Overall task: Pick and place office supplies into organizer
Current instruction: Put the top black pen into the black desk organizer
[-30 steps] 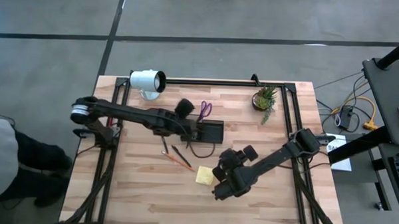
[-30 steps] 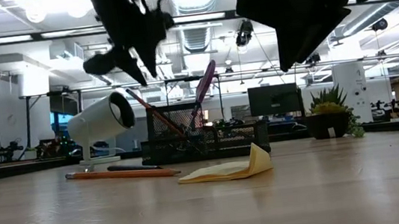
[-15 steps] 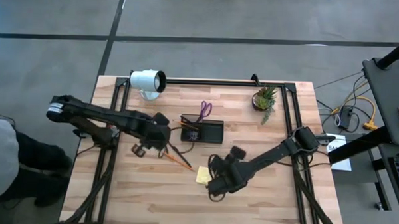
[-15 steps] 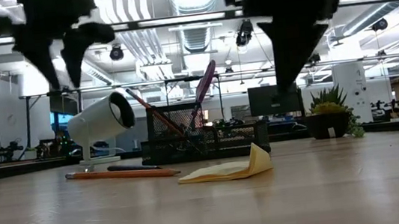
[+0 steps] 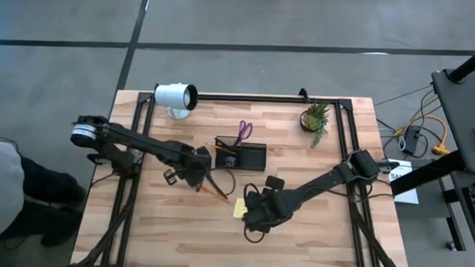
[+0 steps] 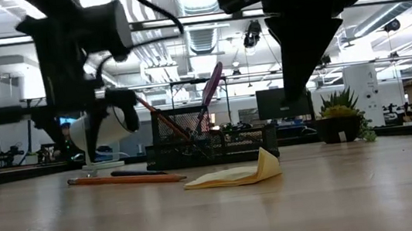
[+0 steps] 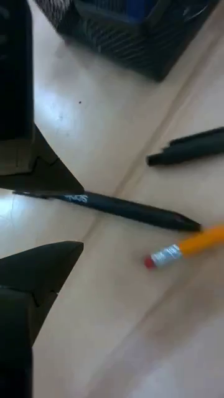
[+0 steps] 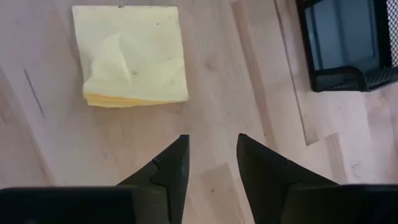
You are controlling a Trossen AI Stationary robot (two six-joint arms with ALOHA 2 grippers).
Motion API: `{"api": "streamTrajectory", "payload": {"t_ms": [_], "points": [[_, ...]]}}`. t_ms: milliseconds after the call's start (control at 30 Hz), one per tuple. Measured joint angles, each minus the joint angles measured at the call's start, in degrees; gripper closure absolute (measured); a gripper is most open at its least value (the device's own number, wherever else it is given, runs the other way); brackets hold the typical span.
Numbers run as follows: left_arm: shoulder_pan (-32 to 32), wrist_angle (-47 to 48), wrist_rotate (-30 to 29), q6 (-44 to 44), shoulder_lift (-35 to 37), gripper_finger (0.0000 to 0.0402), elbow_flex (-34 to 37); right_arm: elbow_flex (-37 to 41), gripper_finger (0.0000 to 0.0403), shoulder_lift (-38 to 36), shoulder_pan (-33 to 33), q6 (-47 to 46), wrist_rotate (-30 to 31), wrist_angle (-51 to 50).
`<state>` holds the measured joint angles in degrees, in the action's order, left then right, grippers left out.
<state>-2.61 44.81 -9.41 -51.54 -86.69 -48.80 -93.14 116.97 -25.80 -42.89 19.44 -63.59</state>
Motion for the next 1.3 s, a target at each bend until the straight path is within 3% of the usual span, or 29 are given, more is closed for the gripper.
{"api": "streamTrajectory", "payload": {"t_ms": [333,600,967,1300], "points": [[7.89,-1.91,0.41,-4.83,-4.01,0.0290,-0.54,0.04,0.0302,0.00,-0.04,0.07,0.00,1.07],[10.92,-2.96,0.96,-7.84,-4.37,0.0350,-0.46,0.04,0.0315,0.00,0.91,1.50,0.02,1.64],[11.59,-3.65,1.15,-7.18,-5.78,0.0369,-0.61,0.04,0.0330,0.00,1.97,3.06,0.11,2.29],[10.06,1.73,-0.10,-0.47,-3.88,0.0401,-0.76,0.04,0.0331,0.00,1.98,3.08,1.57,2.47]]}}
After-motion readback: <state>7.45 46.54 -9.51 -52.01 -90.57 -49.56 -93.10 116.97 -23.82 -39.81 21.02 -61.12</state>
